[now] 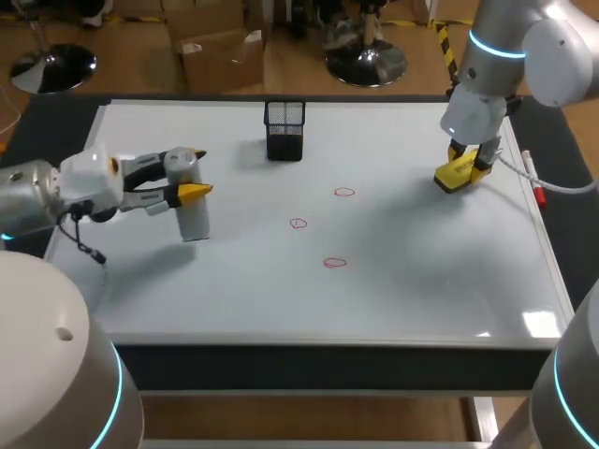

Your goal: Pick up the inspection probe, press it on each red-marked spot on the whiteboard one by one, put down the probe, pick up the eraser, and wipe off all the red marks.

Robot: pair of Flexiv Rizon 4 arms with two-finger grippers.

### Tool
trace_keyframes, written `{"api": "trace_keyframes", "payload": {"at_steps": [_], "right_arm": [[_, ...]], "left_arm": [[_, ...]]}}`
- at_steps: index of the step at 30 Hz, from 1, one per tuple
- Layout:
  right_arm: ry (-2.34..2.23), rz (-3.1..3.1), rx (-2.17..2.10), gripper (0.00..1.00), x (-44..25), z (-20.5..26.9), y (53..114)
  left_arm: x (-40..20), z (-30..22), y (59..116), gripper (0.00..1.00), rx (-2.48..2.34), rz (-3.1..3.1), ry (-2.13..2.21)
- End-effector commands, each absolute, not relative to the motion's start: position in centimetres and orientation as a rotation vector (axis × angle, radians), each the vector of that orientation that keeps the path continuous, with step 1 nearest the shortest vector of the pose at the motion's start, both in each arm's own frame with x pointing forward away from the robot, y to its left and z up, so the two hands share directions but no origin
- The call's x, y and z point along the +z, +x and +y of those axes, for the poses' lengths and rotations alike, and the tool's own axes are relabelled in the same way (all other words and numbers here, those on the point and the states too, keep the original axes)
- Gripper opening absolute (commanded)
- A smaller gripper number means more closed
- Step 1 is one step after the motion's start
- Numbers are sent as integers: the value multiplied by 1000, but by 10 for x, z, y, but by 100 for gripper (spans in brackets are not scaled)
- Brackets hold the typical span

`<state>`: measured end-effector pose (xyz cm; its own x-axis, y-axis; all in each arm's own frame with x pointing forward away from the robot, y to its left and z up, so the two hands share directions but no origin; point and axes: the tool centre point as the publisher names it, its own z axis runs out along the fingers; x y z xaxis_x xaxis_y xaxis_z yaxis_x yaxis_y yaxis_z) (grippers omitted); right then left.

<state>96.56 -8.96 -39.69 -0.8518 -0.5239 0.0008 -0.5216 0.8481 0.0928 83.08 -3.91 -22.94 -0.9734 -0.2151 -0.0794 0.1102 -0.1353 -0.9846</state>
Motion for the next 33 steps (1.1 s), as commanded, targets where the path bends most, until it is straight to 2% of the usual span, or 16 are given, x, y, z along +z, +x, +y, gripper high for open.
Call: {"api": "trace_keyframes", "payload": {"at_steps": [1, 20, 33], "right_arm": [[849, -2992, -133, 0, -396, -90, 966], [849, -2992, -133, 0, -396, -90, 966], [933, -2928, -71, 0, -390, -78, 965]], "left_arm": [[-225, -21, 815, 0, -2140, 1861, -241], [-228, 8, 805, 0, -2093, 1847, -282], [-228, 8, 805, 0, -2093, 1847, -282]]}}
